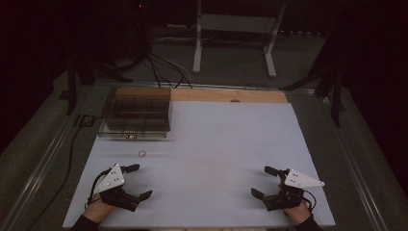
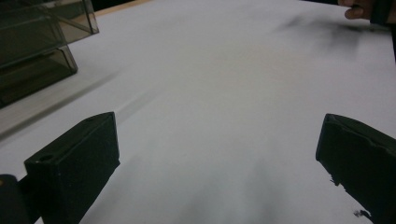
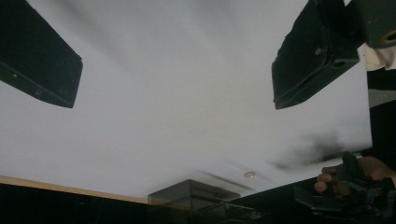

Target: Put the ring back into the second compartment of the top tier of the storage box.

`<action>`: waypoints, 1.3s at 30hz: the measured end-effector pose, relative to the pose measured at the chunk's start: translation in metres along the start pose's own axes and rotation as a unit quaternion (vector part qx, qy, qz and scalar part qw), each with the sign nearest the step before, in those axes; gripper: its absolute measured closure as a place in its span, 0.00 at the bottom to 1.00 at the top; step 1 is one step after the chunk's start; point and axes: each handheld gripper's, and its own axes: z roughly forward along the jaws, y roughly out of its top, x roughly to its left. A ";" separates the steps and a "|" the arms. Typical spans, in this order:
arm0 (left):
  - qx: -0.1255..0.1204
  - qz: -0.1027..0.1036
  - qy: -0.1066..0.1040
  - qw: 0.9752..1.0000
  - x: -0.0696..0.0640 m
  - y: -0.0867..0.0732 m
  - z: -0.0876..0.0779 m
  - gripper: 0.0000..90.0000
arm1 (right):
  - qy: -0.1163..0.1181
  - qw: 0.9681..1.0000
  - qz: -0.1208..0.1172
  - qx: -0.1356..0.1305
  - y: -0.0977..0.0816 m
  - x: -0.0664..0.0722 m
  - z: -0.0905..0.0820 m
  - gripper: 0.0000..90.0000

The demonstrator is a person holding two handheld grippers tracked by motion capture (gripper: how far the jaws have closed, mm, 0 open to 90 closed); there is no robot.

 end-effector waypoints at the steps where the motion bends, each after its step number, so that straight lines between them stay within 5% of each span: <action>1: 0.000 0.000 0.000 1.000 0.000 0.000 0.000 0.01 | 0.000 1.000 0.000 0.000 0.000 0.000 0.000 0.02; 15: 0.012 0.002 -0.021 1.000 -0.001 0.002 0.004 0.01 | 0.007 1.000 0.007 -0.001 -0.001 -0.001 -0.001 0.02; 27: 0.041 0.029 -0.061 0.997 -0.013 0.011 0.012 0.01 | 0.011 1.000 0.002 -0.010 0.003 0.005 -0.001 0.02; 39: 0.012 0.039 -0.093 0.995 -0.020 0.030 0.009 0.01 | 0.008 1.000 0.004 -0.014 0.003 0.005 -0.001 0.02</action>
